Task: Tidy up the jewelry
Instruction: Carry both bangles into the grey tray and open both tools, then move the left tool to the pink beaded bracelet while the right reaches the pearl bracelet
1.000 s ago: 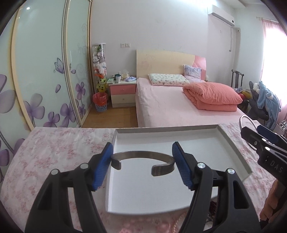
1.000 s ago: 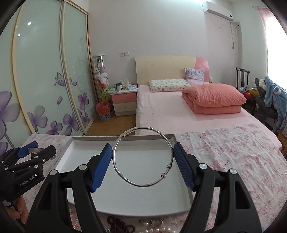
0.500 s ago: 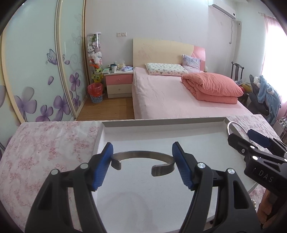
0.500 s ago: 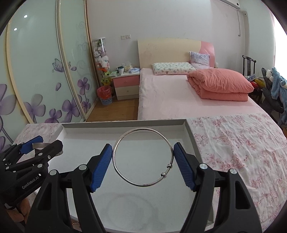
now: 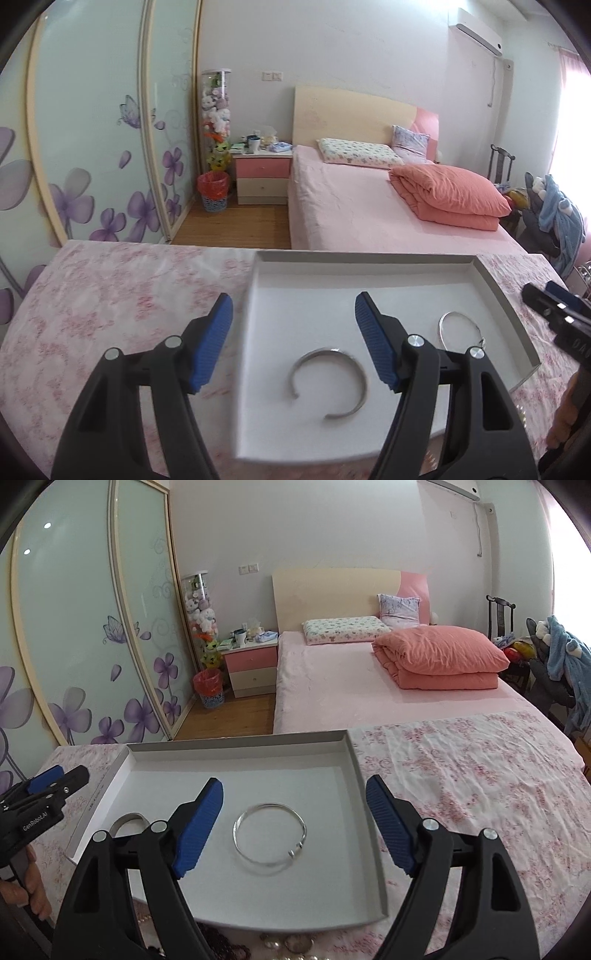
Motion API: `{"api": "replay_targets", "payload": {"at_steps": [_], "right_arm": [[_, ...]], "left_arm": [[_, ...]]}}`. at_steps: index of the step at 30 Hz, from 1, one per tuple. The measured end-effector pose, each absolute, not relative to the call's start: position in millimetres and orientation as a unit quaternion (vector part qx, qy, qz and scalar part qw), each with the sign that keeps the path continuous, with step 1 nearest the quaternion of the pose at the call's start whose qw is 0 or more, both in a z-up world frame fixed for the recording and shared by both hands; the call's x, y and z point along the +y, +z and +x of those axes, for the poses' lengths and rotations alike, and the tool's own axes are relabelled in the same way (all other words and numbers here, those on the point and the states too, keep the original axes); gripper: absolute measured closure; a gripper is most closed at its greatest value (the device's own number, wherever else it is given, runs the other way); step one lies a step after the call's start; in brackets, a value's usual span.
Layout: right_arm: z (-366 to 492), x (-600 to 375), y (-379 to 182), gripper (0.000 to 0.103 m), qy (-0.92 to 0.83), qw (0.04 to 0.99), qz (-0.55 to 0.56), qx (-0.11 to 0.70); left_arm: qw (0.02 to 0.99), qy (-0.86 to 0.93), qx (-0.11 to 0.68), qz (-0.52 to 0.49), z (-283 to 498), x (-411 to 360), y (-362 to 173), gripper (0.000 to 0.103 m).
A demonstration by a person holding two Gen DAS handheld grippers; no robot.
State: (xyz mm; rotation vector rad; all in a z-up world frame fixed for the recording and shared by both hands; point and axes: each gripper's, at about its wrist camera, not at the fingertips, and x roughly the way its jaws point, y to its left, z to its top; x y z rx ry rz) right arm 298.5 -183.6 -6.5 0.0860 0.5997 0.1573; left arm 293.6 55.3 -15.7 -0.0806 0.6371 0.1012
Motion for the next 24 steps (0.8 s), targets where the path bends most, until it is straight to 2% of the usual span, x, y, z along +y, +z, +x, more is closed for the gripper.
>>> {"api": "replay_targets", "payload": {"at_steps": [9,16,18,24], "right_arm": [[264,-213,-6,0.023,0.061,0.953,0.038,0.295],[240,-225,-31,0.024,0.054,0.941,0.033,0.332],[236,-223,-41,0.025,0.057,0.935,0.029,0.349],[234,-217,-71,0.042,0.067,0.912,0.011,0.404]], "left_arm": [[0.943,0.074,0.321,-0.038,243,84,-21,0.032],[0.937,0.073,0.338,-0.042,210,92,-38,0.032],[0.936,0.070,0.343,-0.047,202,93,-43,0.032],[0.930,0.059,0.360,-0.047,191,90,-58,0.031]]}}
